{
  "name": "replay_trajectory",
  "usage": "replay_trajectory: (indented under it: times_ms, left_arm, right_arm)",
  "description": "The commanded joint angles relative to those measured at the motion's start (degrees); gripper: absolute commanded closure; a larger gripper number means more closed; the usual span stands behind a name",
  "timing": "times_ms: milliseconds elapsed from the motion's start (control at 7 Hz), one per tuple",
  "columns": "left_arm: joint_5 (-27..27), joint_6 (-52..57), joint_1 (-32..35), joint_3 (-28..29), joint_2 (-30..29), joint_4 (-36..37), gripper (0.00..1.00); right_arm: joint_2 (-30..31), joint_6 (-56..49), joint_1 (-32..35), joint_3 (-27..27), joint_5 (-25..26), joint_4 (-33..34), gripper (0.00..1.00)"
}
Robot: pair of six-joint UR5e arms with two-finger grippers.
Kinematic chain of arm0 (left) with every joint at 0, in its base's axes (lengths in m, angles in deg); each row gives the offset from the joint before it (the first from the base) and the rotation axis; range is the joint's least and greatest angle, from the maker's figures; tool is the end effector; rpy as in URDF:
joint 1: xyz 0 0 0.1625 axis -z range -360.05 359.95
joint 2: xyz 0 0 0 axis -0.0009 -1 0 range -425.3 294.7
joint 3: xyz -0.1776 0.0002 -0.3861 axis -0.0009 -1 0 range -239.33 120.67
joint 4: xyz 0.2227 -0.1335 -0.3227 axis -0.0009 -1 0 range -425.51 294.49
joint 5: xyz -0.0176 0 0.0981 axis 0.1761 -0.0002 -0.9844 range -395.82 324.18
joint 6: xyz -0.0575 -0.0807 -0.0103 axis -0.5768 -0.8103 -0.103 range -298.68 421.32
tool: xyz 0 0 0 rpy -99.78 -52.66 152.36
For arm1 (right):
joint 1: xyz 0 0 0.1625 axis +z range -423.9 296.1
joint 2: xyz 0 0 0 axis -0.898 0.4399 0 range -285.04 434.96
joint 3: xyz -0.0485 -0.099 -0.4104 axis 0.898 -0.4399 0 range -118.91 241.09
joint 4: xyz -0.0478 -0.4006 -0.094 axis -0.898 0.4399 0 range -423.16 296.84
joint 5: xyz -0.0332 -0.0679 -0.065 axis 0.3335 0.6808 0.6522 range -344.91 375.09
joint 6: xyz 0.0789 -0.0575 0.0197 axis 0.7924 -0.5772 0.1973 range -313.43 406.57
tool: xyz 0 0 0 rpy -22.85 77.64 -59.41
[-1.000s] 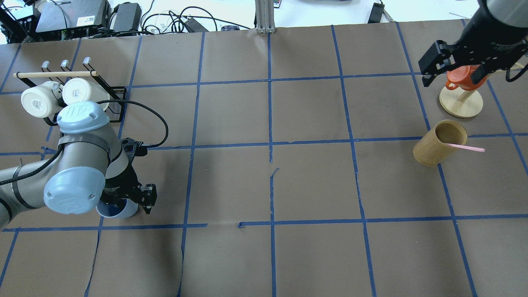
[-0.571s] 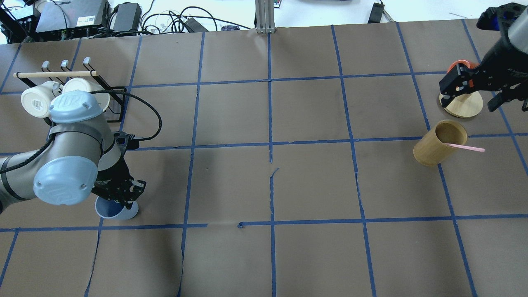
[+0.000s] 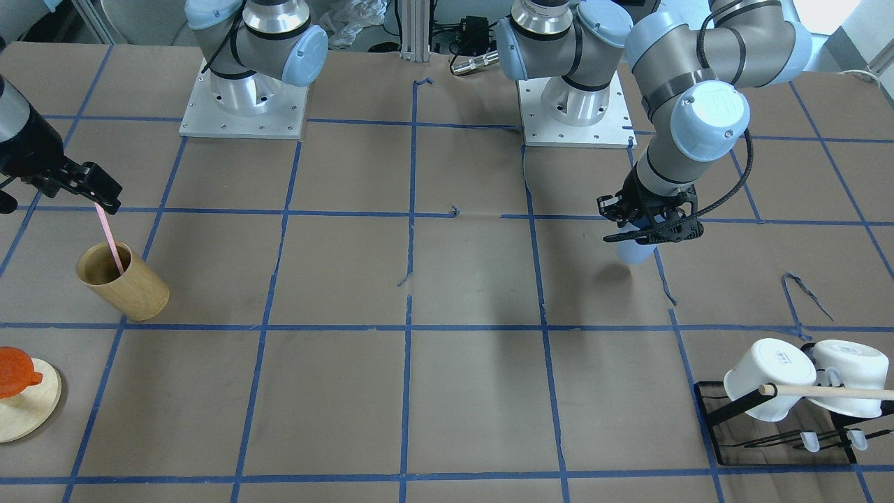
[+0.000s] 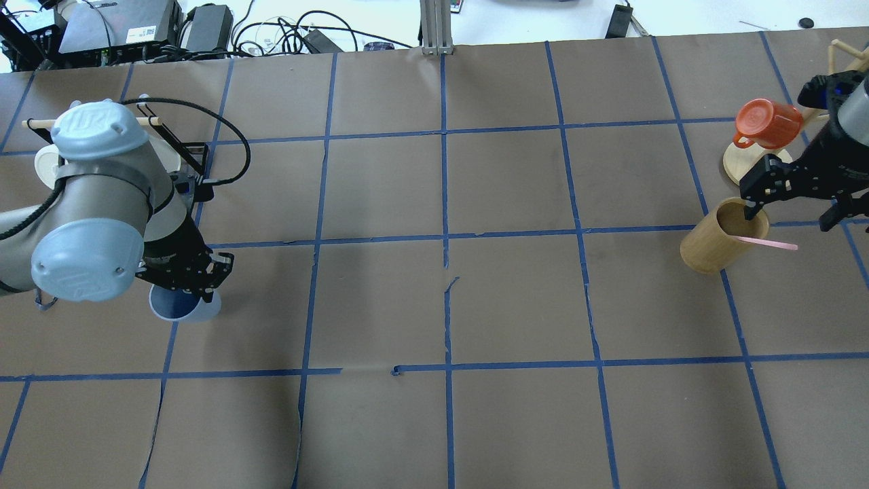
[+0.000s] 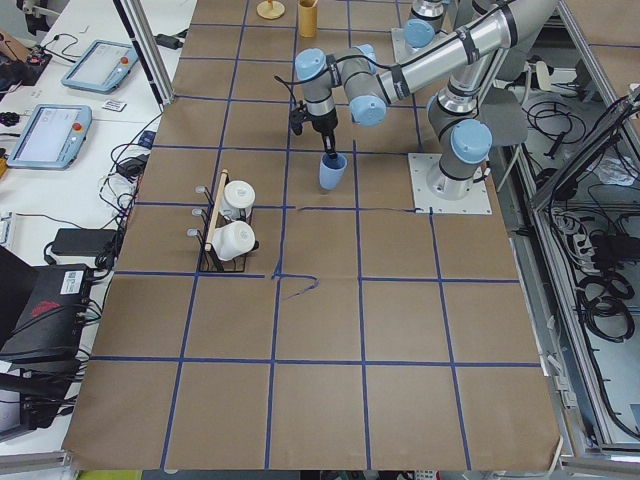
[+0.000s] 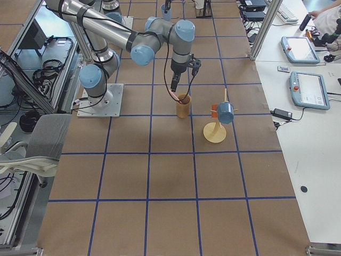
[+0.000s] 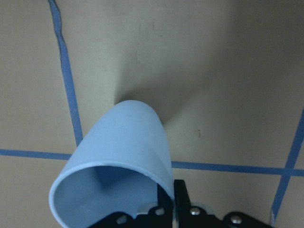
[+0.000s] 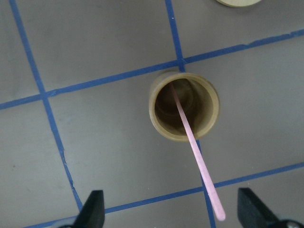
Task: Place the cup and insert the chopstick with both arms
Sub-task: 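Carry the blue cup to center with left gripper while right grasps chopstick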
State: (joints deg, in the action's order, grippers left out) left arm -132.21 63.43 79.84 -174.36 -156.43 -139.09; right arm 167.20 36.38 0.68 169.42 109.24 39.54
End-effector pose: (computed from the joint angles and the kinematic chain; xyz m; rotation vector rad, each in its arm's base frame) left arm -0.0428 -0.4564 0.3001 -0.1974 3.0303 0.2752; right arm -0.0809 -0.4641 0.3734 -0.4060 -3.0614 -0.1210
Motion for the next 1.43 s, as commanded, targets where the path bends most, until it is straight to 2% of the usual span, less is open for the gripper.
replay_trajectory:
  times_ms: [0,143,429,571,857,1000,1286]
  left_arm:
    - [5.25,-15.04,7.43,5.25,-3.33,2.27,1.0]
    - [5.77,-23.47,11.3,8.57,-6.48,5.34,1.0]
    - [6.21,-43.06,21.56,18.22,-13.86,5.37,1.0]
    - [6.22,-48.38,25.01,21.22,-17.81,5.46,1.0]
    - [8.13,-54.12,26.97,29.03,-24.5,8.61,1.0]
    - [8.15,-53.88,27.24,32.56,-27.4,8.36,1.0]
    - [8.24,-53.35,27.68,34.08,-29.98,8.88,1.0]
  right_arm:
    - [-0.05,-1.15,-1.3,3.03,0.41,2.5,0.0]
    - [-0.13,-1.15,-1.39,3.2,0.33,2.41,0.0]
    - [-0.04,-3.33,-1.39,3.82,0.15,2.68,0.2]
    - [-0.05,-3.34,-1.39,3.91,0.15,2.68,0.23]
    - [-0.05,-3.69,-1.39,3.91,0.41,2.59,0.61]
    - [-0.13,-4.39,-1.57,3.91,0.41,2.41,0.72]
    - [-0.13,-6.76,-1.66,3.82,0.33,2.32,0.94]
